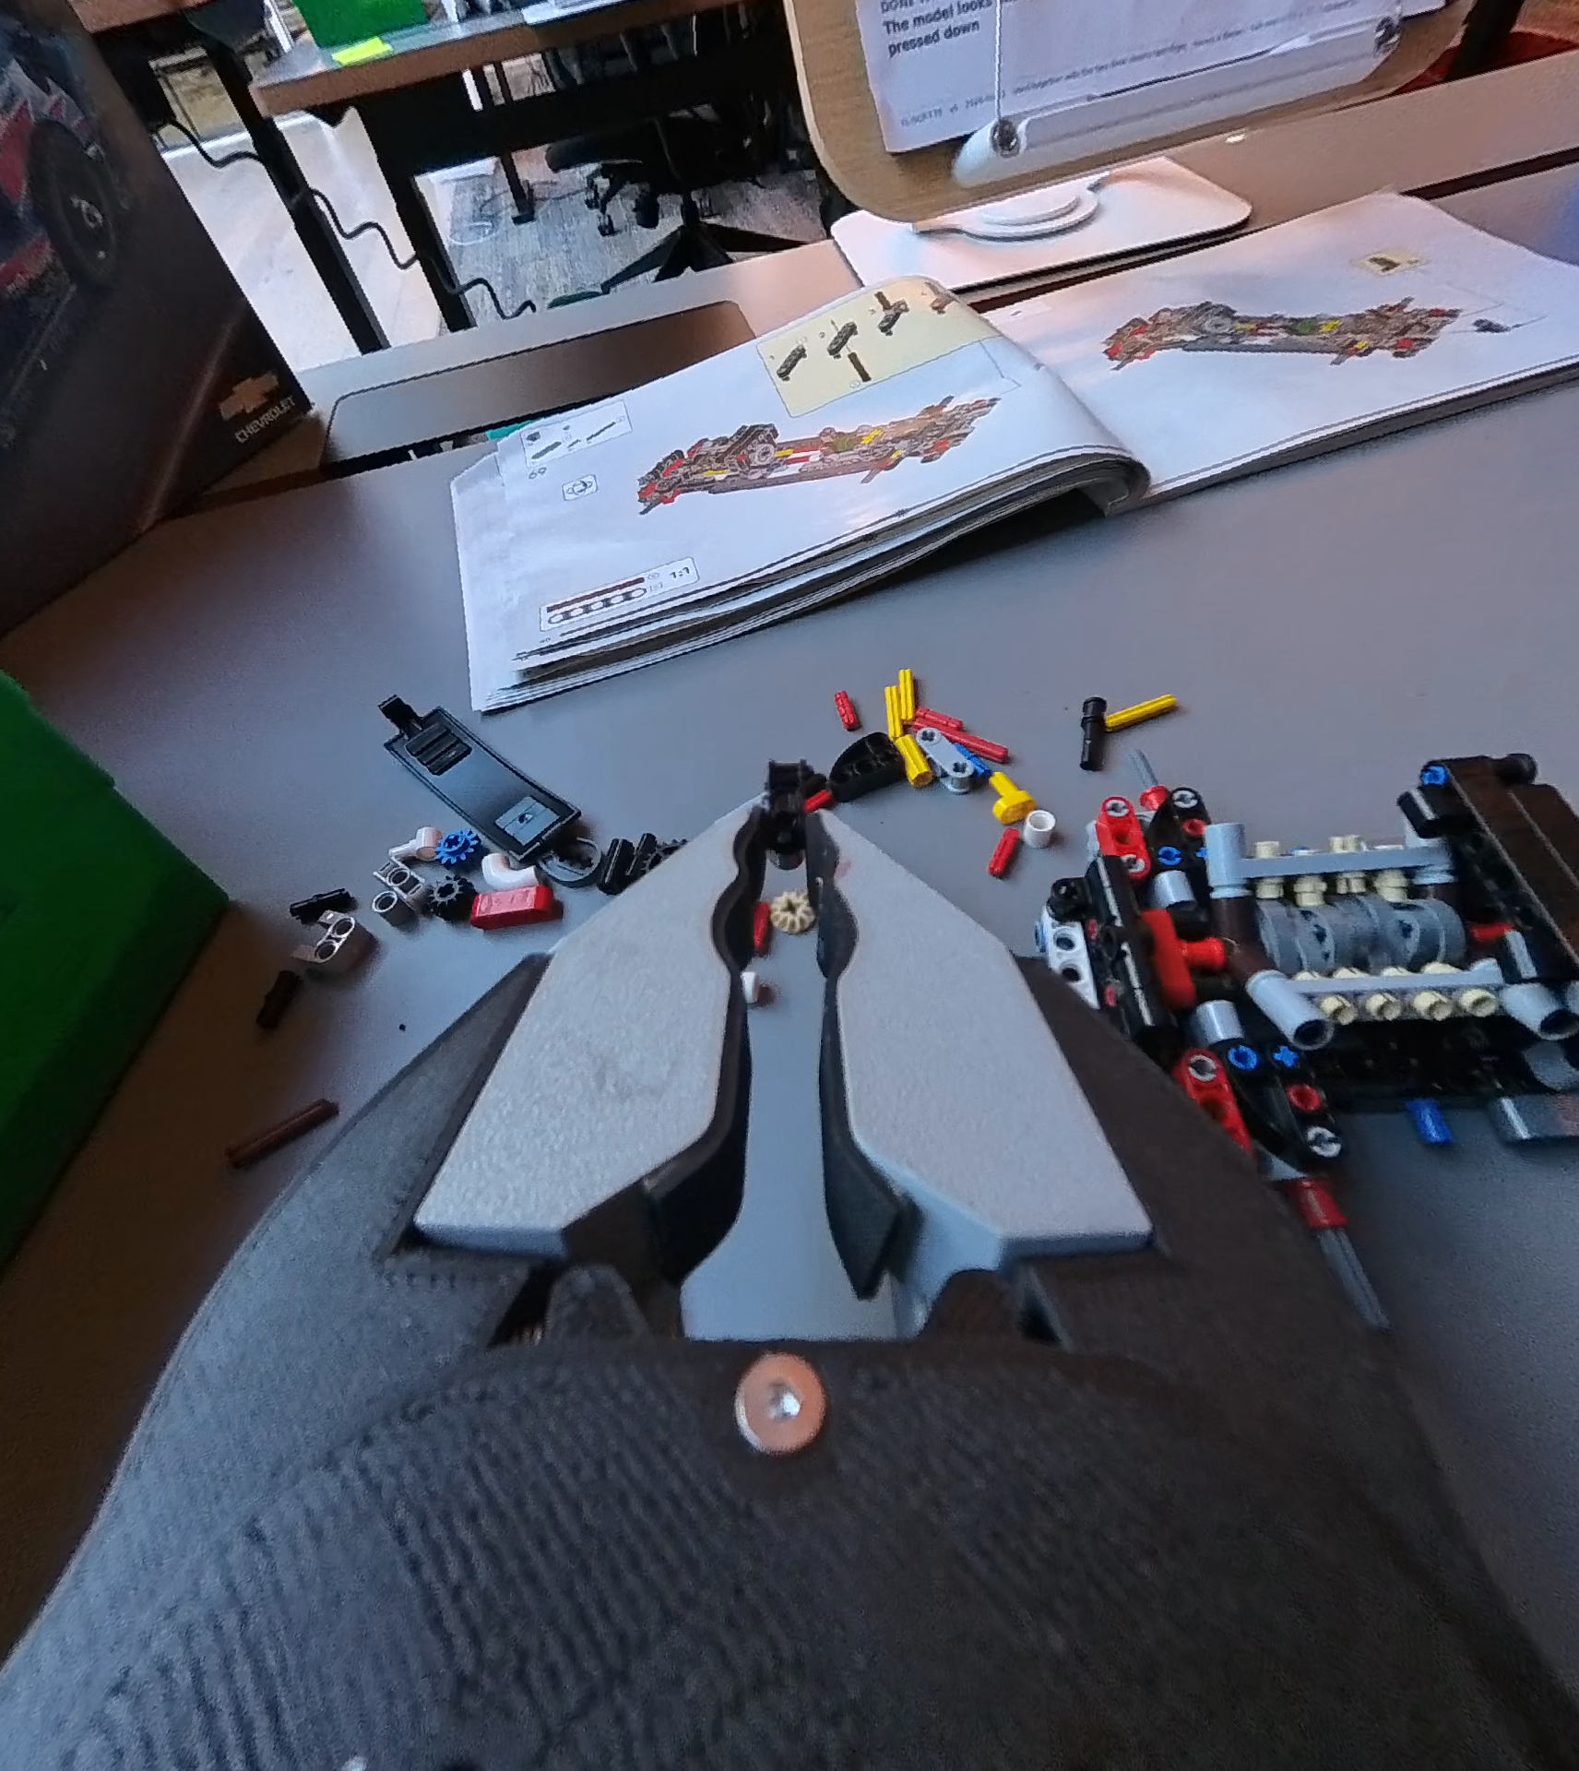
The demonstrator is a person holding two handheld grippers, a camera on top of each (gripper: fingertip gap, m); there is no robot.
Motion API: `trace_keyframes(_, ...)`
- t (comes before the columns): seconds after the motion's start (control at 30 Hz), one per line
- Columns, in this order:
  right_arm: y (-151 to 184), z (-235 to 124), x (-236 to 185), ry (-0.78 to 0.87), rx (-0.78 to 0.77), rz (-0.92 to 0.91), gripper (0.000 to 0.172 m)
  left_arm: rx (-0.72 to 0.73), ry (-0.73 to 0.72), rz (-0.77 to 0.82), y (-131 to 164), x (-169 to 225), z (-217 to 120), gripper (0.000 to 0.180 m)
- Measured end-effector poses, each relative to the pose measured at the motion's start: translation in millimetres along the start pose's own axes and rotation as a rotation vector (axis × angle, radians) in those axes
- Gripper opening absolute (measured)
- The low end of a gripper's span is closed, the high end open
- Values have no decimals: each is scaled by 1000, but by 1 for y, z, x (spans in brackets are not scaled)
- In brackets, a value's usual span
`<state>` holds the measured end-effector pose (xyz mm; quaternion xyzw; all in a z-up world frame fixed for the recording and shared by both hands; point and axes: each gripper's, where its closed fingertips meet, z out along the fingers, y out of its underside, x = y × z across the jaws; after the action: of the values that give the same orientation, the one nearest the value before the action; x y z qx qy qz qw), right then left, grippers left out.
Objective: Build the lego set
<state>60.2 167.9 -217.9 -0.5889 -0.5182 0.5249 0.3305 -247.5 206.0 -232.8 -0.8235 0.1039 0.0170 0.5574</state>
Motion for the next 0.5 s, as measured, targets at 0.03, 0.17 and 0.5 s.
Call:
trace_keyframes(0.03, 0, 0, 1, 11, -3, -9, 48, 11, 3, 1, -2, 1, -1, 6)
trace_keyframes(0.17, 1, -2, 6, 71, -20, -49, 47, 47, 18, -4, -6, 3, -4, 6)
trace_keyframes(0.5, 6, -4, 33, 251, -87, -123, 47, 142, 72, -54, -19, 7, -14, 6)
